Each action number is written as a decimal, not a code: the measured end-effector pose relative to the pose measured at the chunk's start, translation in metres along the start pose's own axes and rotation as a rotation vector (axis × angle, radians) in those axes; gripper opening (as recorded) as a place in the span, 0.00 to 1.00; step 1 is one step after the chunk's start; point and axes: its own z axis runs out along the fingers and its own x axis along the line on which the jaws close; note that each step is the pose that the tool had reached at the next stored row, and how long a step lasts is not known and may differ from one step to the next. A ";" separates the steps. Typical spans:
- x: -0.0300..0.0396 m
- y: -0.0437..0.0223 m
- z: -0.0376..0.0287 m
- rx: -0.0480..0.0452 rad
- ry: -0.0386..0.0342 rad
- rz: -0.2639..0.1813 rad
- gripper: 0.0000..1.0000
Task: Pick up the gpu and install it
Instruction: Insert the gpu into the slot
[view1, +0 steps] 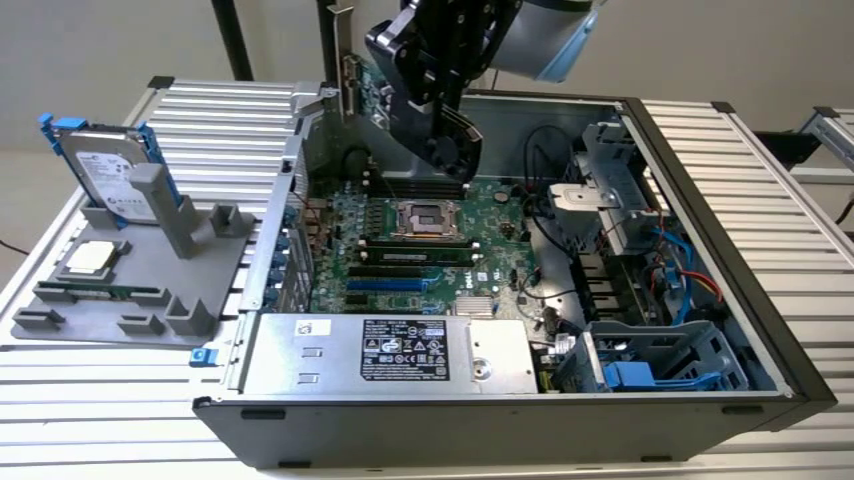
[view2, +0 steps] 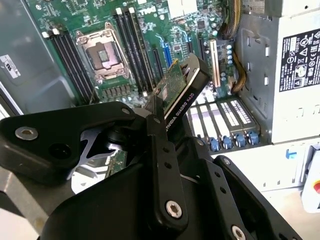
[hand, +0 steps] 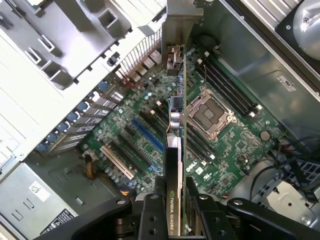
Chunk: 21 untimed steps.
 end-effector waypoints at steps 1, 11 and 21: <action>-0.0001 -0.0001 0.0000 -0.0001 0.0004 -0.005 0.00; -0.0023 -0.0022 -0.0002 -0.0015 0.0038 -0.061 0.00; -0.0058 -0.0056 -0.0005 -0.0028 0.0073 -0.114 0.00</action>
